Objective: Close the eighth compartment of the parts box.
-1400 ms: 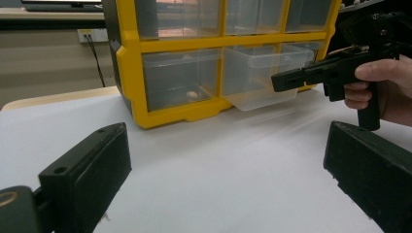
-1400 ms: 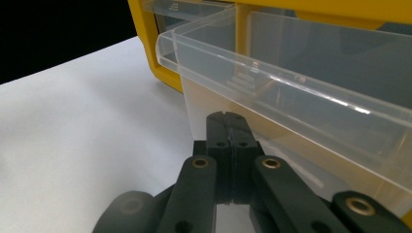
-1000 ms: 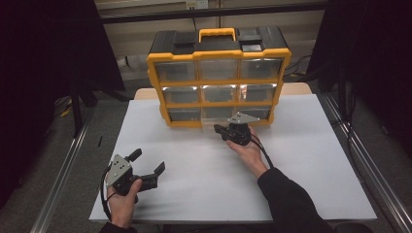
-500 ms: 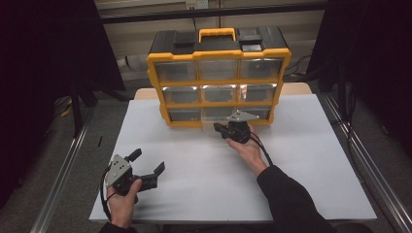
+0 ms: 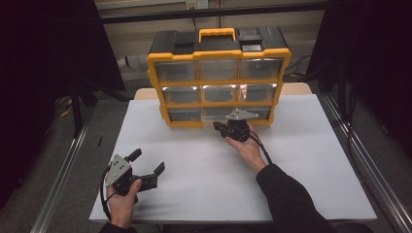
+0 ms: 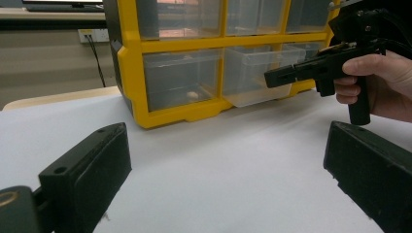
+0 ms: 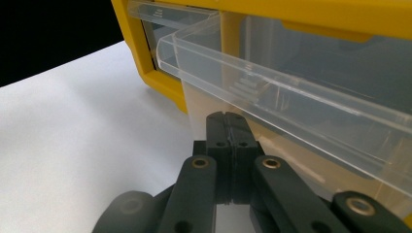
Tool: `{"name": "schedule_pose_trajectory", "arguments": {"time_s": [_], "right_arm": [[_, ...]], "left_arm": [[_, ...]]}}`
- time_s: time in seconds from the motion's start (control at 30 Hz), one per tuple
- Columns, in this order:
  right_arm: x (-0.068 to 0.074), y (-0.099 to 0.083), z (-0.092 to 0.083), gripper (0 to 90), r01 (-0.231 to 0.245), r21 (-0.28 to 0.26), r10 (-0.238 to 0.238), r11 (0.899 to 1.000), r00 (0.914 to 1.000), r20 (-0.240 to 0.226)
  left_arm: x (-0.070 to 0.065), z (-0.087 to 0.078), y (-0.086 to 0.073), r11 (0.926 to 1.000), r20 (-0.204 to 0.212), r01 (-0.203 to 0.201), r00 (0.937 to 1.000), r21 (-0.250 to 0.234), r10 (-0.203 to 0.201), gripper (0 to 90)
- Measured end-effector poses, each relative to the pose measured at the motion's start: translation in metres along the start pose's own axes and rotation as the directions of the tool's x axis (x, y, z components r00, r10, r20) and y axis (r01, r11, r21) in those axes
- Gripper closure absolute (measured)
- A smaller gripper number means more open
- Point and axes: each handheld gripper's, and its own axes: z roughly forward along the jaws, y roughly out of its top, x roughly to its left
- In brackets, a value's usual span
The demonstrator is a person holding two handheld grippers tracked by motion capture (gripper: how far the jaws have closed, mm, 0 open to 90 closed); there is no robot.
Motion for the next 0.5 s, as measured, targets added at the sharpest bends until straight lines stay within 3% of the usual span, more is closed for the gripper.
{"name": "schedule_pose_trajectory", "arguments": {"time_s": [0.5], "right_arm": [[-0.0024, 0.0032, 0.0020, 89.6, -0.010, -0.003, 0.010, 1.000, 0.9999, 0.008]], "left_arm": [[-0.0003, -0.0001, 0.0000, 1.0000, 0.000, 0.009, 1.0000, -0.001, -0.009, 2.9]]}}
